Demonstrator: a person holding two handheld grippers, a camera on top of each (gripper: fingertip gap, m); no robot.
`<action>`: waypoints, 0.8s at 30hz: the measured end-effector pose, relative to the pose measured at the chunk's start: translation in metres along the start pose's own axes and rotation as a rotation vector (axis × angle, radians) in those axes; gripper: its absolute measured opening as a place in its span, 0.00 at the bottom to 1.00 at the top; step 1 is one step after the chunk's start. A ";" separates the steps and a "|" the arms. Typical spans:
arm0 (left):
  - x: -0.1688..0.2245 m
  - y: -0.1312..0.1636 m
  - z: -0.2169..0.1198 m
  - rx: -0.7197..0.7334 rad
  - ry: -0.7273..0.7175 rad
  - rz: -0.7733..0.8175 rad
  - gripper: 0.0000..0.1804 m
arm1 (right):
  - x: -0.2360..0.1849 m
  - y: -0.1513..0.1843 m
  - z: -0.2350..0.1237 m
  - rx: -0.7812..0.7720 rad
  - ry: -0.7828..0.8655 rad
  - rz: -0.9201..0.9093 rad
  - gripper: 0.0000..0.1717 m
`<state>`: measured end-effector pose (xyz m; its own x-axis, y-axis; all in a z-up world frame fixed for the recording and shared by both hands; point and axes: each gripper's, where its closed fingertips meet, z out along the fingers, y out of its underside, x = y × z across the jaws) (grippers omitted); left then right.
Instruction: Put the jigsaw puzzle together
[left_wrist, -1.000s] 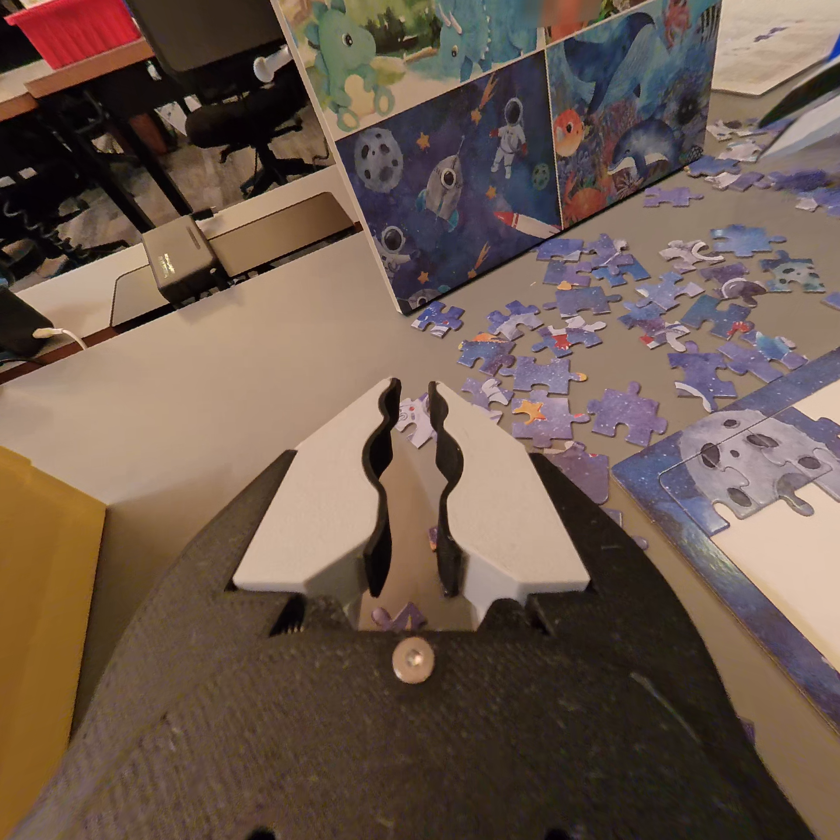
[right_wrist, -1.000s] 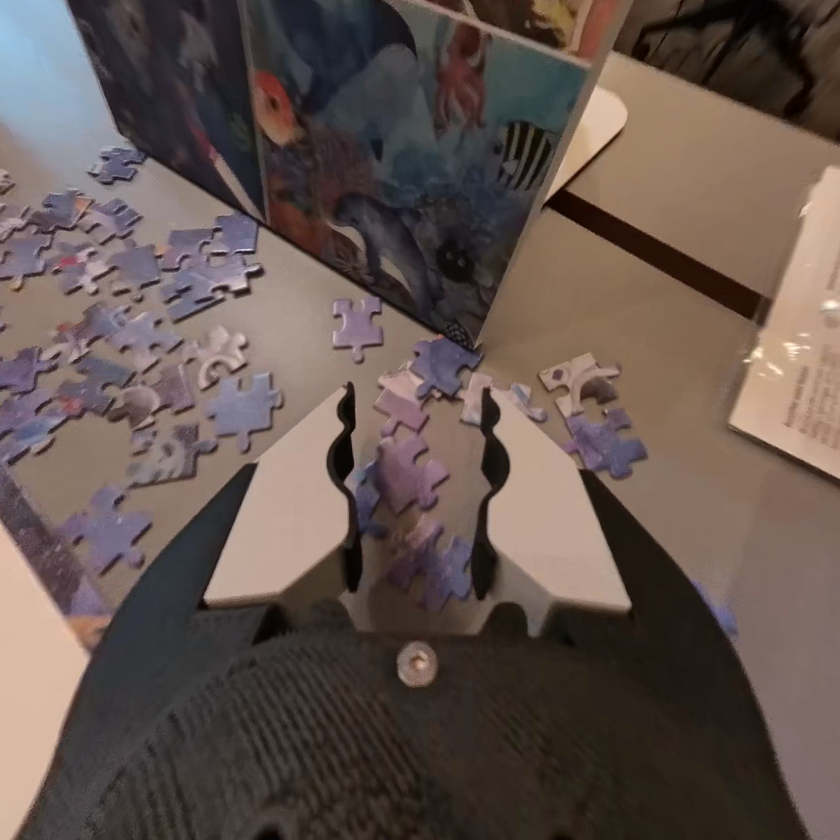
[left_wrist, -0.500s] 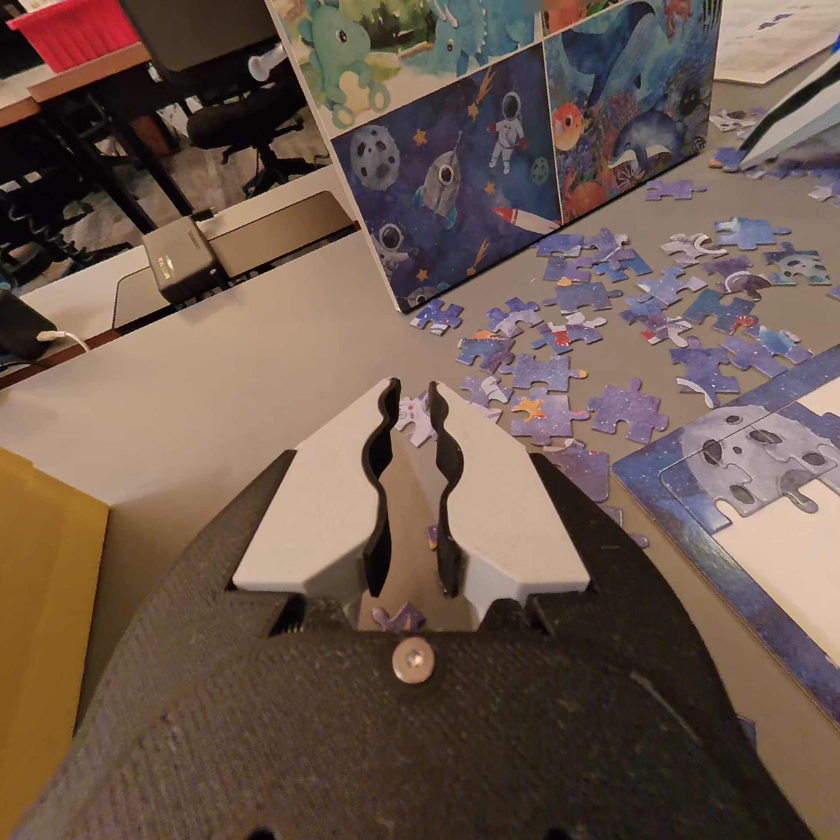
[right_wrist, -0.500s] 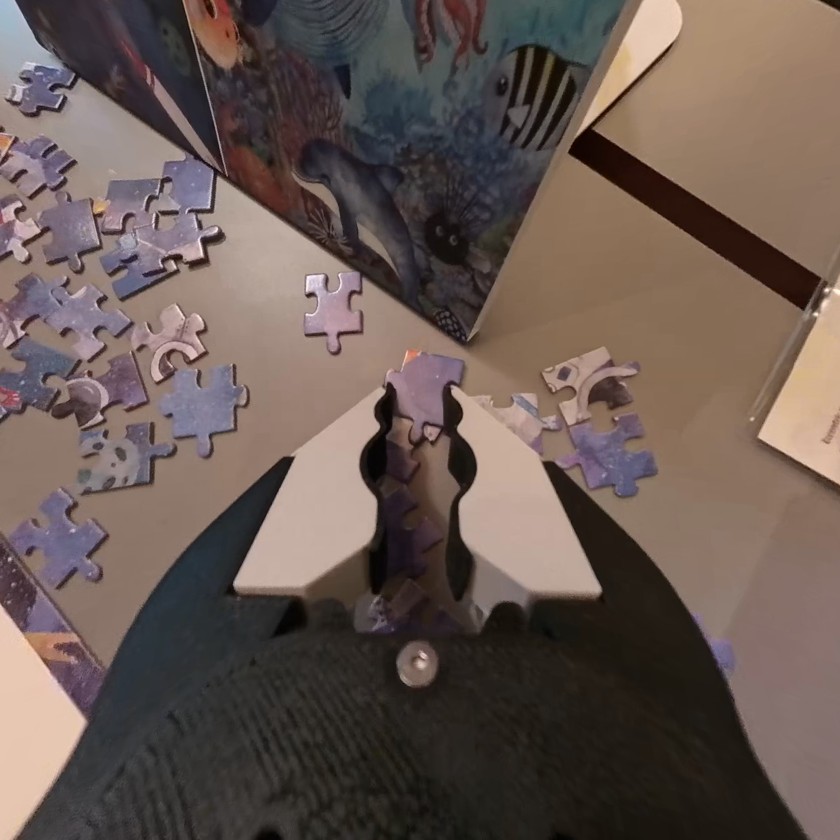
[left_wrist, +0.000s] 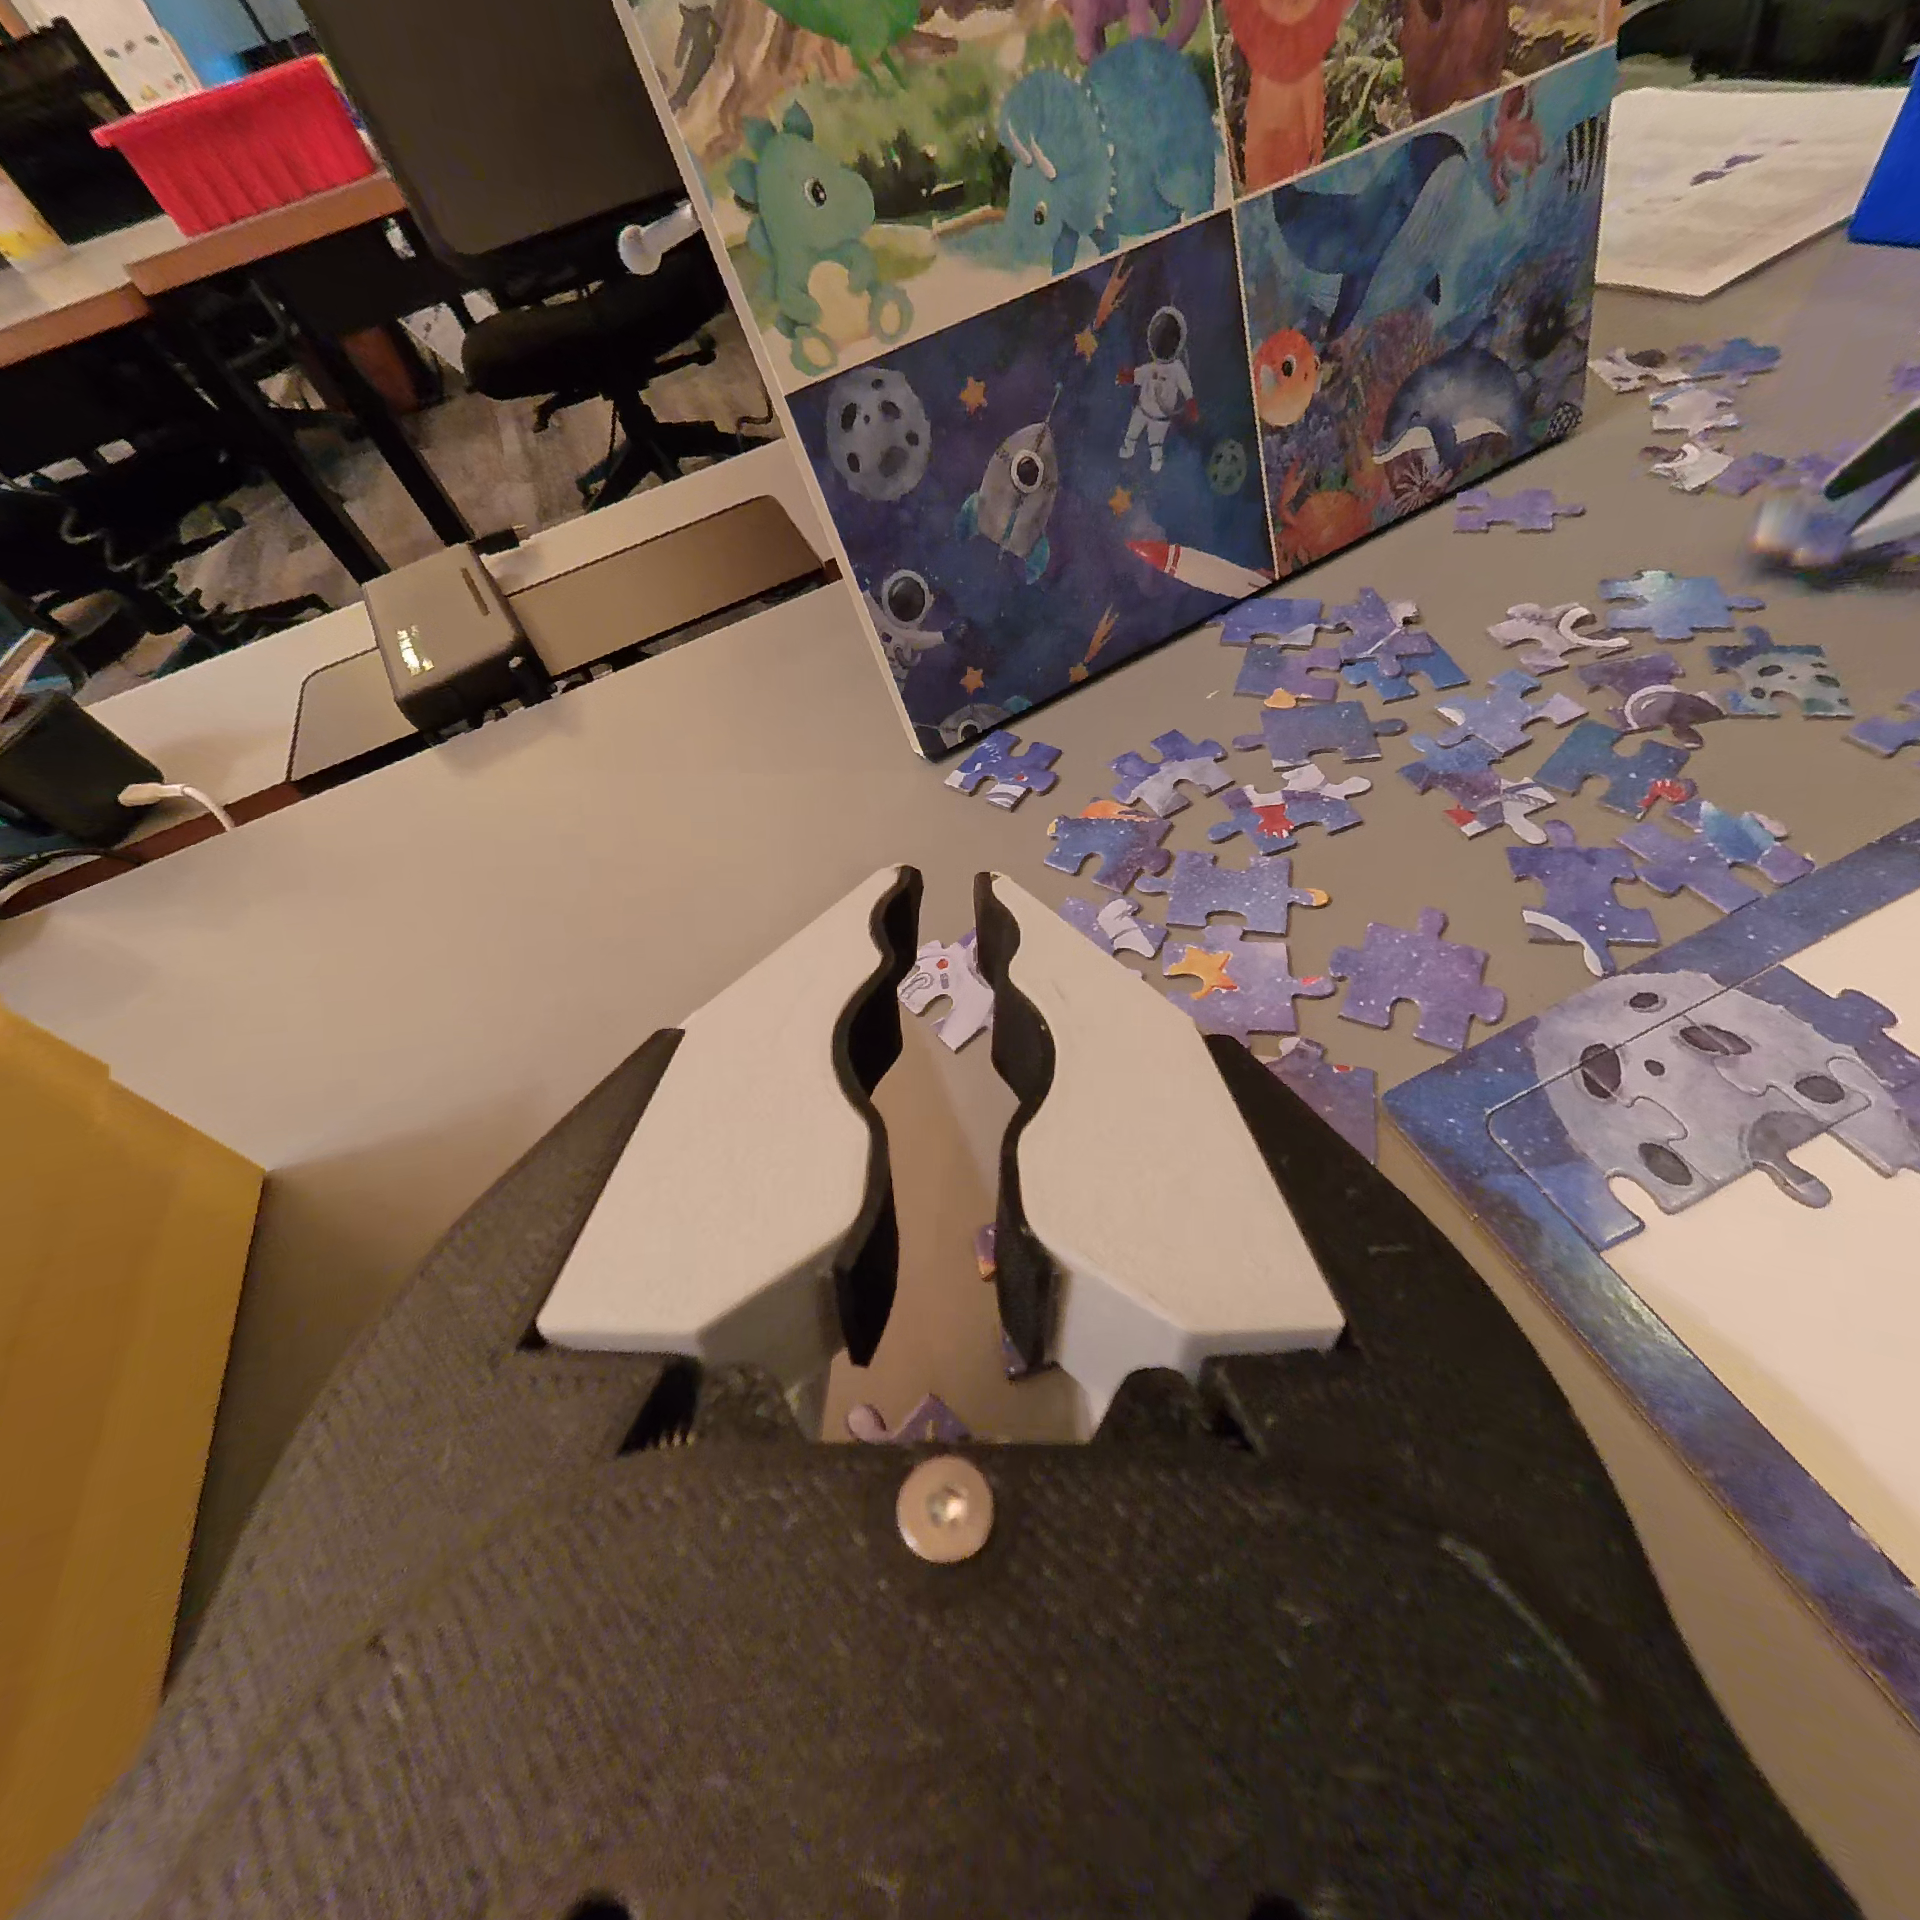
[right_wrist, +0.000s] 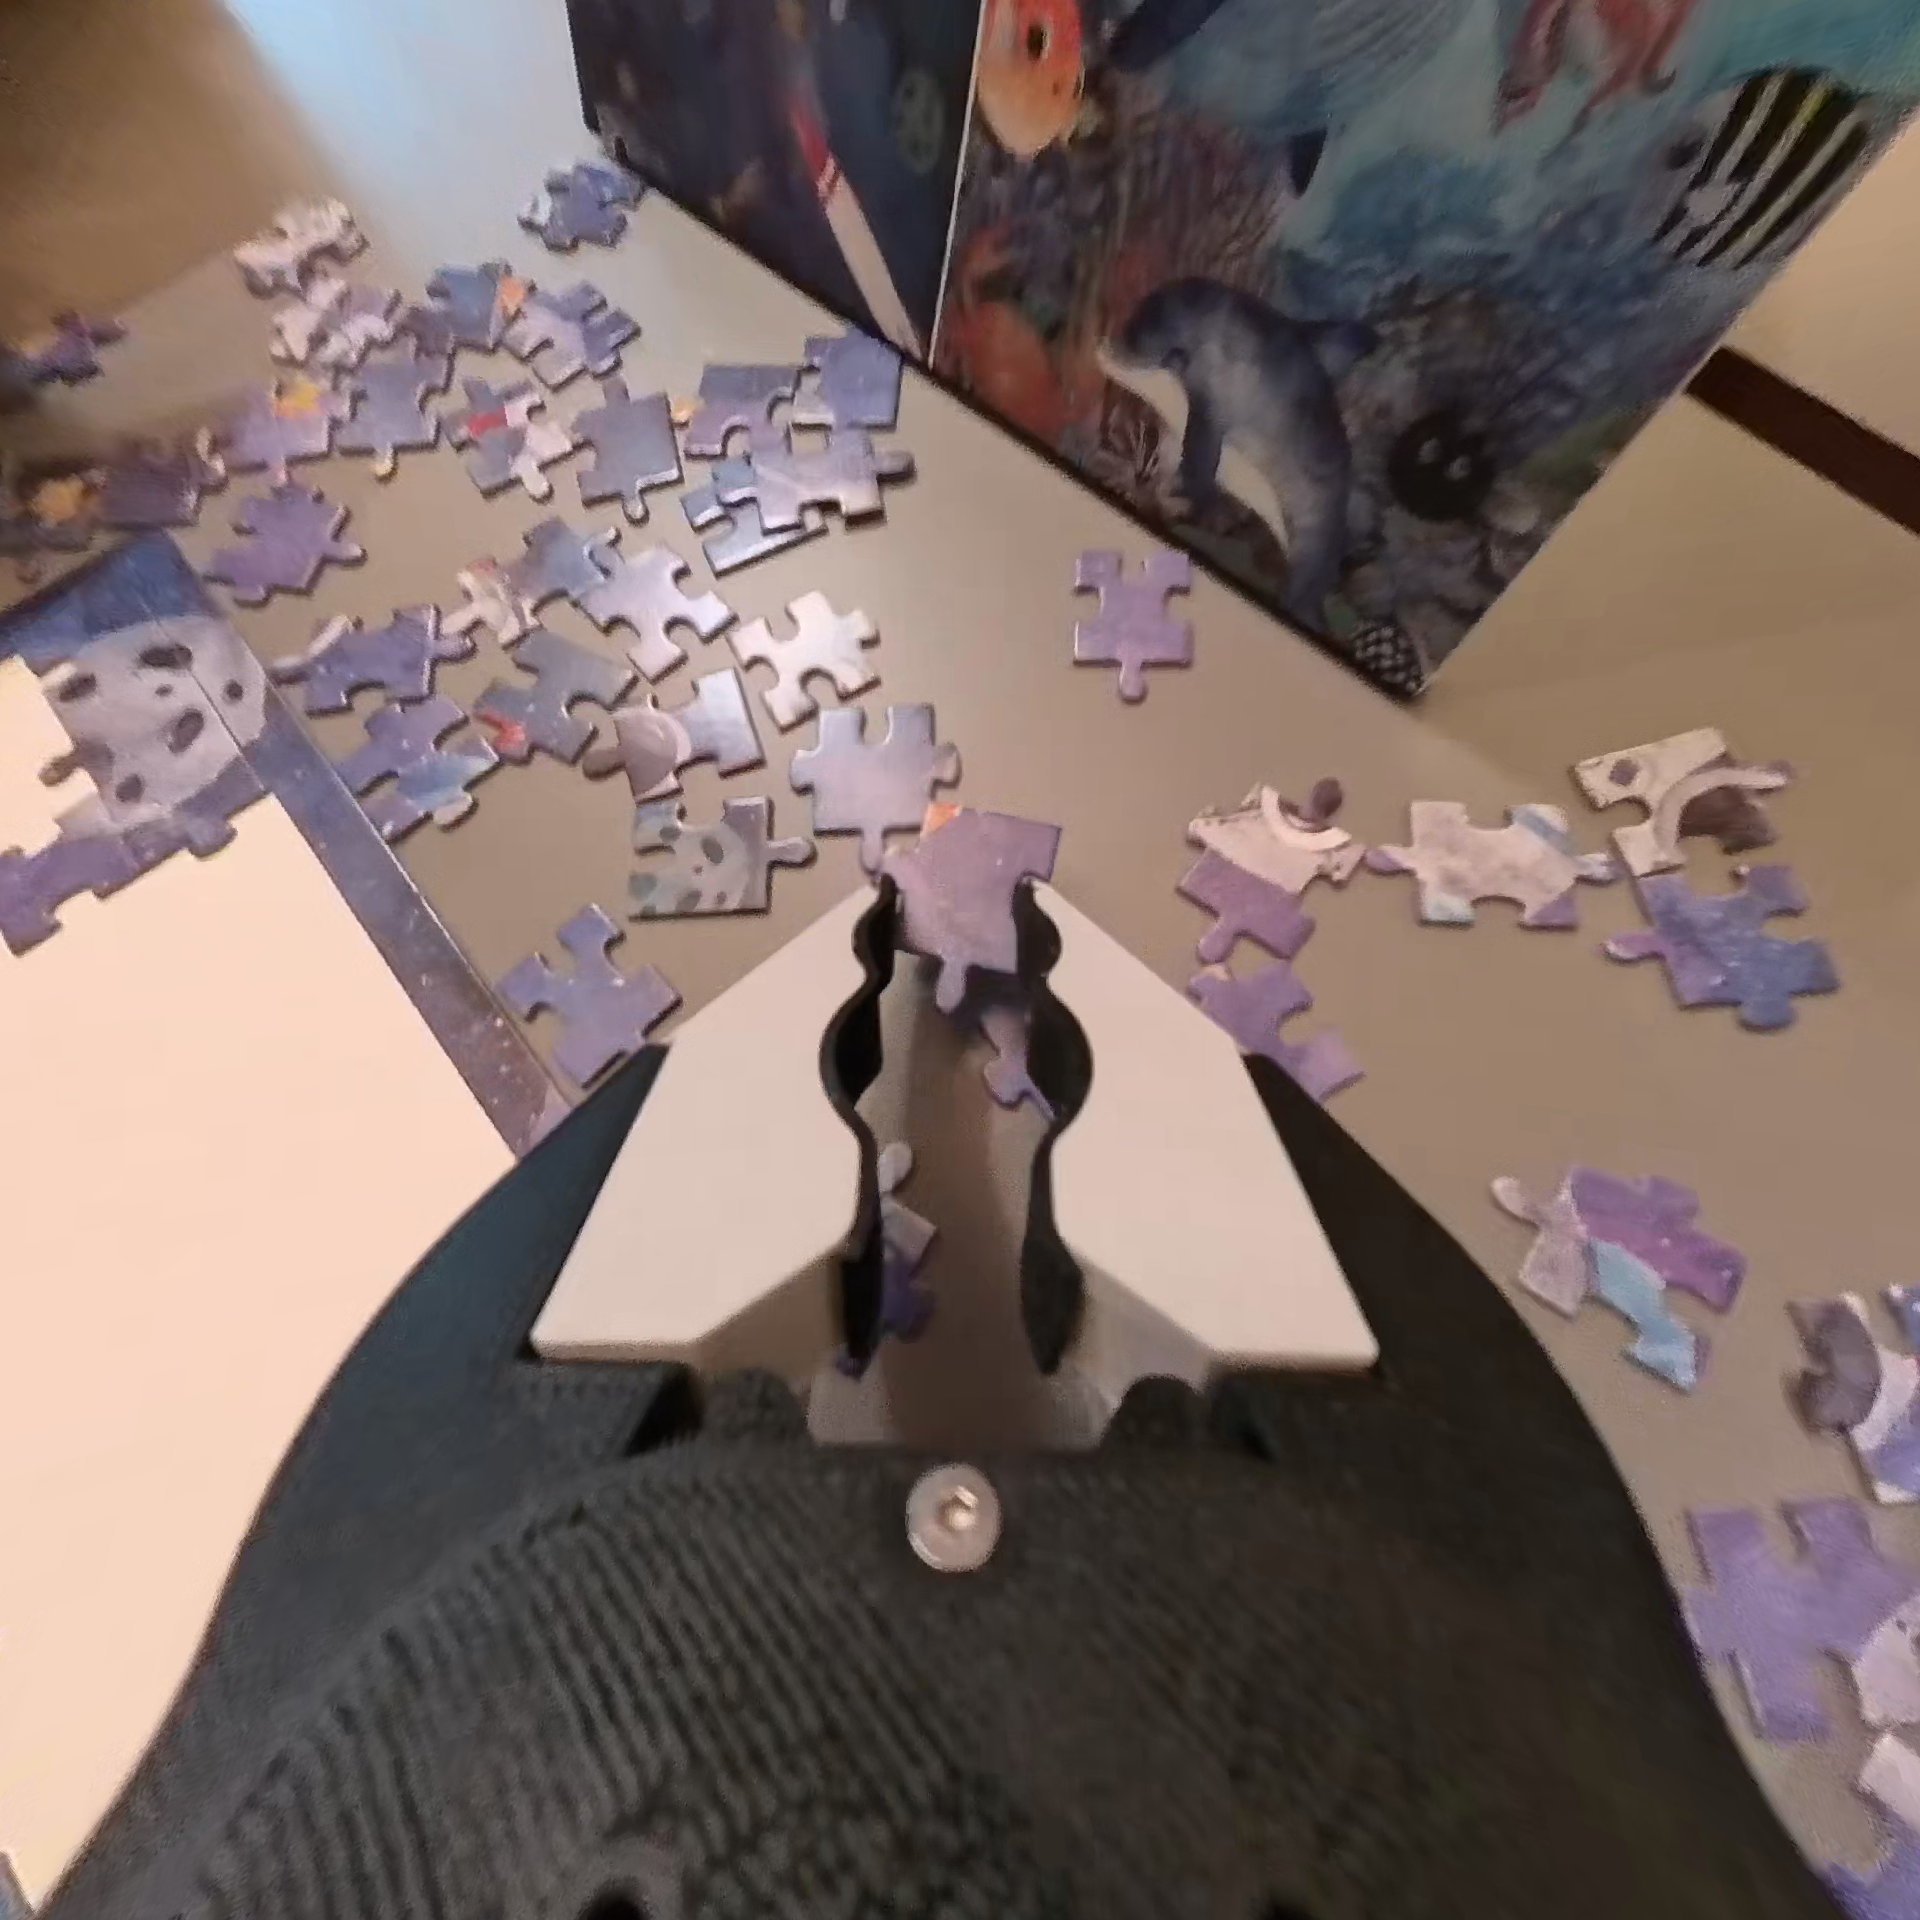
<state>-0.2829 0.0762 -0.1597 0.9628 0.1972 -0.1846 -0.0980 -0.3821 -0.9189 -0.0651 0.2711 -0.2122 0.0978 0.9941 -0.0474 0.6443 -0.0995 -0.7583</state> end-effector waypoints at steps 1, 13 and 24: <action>0.000 0.000 0.000 0.000 -0.001 0.001 0.05 | 0.002 0.004 0.001 -0.011 0.025 -0.010 0.14; -0.007 0.002 0.001 -0.001 -0.009 -0.037 0.04 | 0.017 -0.020 -0.043 0.160 0.131 -0.043 0.20; -0.004 -0.002 0.001 0.013 -0.013 -0.008 0.04 | 0.018 -0.021 -0.063 0.262 0.079 0.038 0.17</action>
<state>-0.2863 0.0767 -0.1579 0.9604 0.2117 -0.1813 -0.0933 -0.3689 -0.9248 -0.0290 0.2882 -0.1559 0.1835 0.9824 -0.0354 0.4223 -0.1113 -0.8996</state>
